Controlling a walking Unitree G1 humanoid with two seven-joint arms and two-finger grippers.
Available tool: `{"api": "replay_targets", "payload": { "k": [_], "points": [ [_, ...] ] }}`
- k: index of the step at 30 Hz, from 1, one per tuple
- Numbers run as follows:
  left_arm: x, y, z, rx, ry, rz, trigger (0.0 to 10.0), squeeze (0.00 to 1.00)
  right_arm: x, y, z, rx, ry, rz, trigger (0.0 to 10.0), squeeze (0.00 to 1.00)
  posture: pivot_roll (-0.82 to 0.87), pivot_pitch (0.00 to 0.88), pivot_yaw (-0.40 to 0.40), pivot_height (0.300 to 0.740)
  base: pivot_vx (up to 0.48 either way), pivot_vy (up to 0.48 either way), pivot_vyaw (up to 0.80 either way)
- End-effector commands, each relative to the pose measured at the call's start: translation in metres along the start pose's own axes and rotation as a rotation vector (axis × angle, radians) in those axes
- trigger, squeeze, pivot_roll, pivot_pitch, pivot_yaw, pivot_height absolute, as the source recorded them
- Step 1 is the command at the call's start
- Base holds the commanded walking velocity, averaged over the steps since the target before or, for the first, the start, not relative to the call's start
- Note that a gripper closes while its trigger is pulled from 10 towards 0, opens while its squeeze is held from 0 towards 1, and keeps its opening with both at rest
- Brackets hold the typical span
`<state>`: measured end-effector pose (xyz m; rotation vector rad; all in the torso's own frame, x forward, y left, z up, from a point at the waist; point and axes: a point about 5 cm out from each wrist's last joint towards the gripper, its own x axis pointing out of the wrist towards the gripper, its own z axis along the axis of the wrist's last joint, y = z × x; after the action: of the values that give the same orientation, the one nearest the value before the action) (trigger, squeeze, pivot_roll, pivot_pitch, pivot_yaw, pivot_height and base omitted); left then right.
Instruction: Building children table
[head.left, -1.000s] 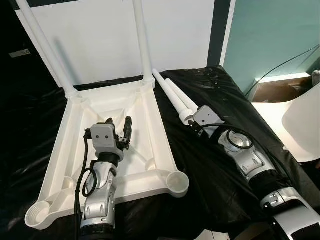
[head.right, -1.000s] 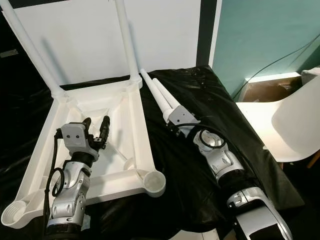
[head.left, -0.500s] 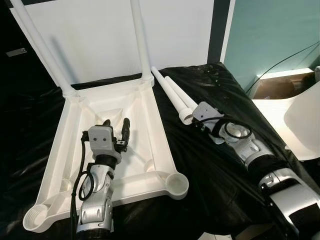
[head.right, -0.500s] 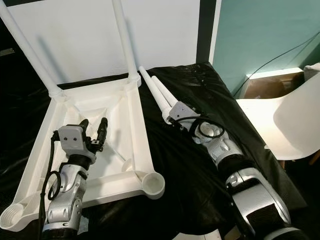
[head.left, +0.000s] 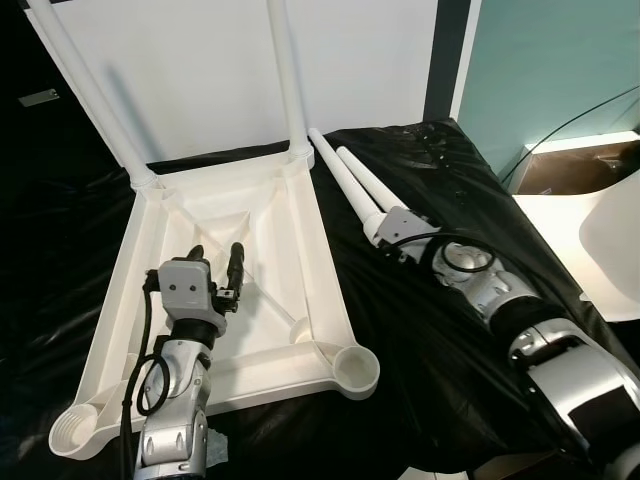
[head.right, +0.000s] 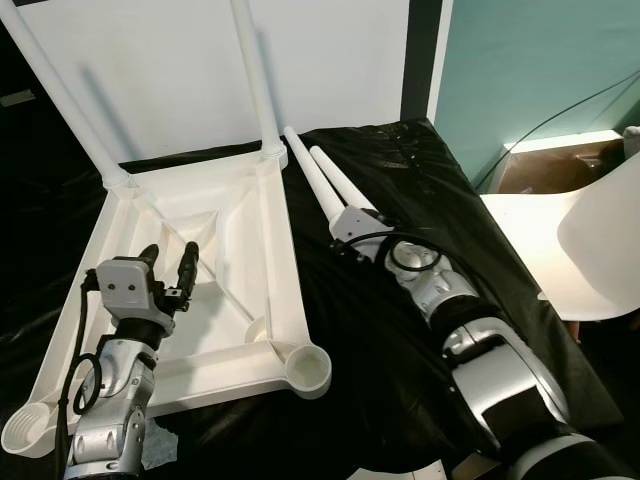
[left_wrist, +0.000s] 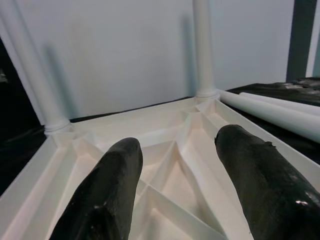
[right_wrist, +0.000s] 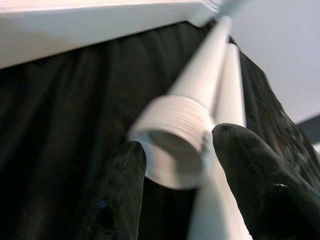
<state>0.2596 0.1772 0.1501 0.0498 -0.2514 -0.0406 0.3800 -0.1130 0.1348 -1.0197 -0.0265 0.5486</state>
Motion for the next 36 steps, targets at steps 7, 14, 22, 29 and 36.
{"api": "replay_targets", "payload": {
  "k": [7,14,22,29,36],
  "points": [
    [-0.009,0.012,0.005,0.046,0.011,0.063,10.0,0.0,0.008,-0.005,0.008,-0.097,0.015,-0.016,10.0,0.0,0.17,0.0,0.08,0.74,0.0,0.0,0.0],
    [-0.014,0.016,0.006,0.062,0.023,0.065,10.0,0.0,0.01,-0.001,0.007,-0.18,0.045,-0.036,10.0,0.0,0.19,0.0,0.083,0.74,0.0,0.0,0.0],
    [-0.015,0.014,0.005,0.058,0.031,0.058,10.0,0.0,0.01,-0.006,0.004,-0.213,0.069,-0.055,10.0,0.0,0.18,0.0,0.084,0.74,0.0,0.0,0.0],
    [-0.015,0.01,0.006,0.056,0.039,0.039,10.0,0.0,0.008,-0.014,-0.003,-0.246,0.109,-0.075,10.0,0.0,0.18,0.0,0.084,0.74,0.0,0.0,0.0],
    [-0.017,0.012,0.007,0.063,0.041,0.042,10.0,0.0,0.007,-0.017,-0.007,-0.305,0.136,-0.098,10.0,0.0,0.19,0.0,0.086,0.74,0.0,0.0,0.0]
  ]
}}
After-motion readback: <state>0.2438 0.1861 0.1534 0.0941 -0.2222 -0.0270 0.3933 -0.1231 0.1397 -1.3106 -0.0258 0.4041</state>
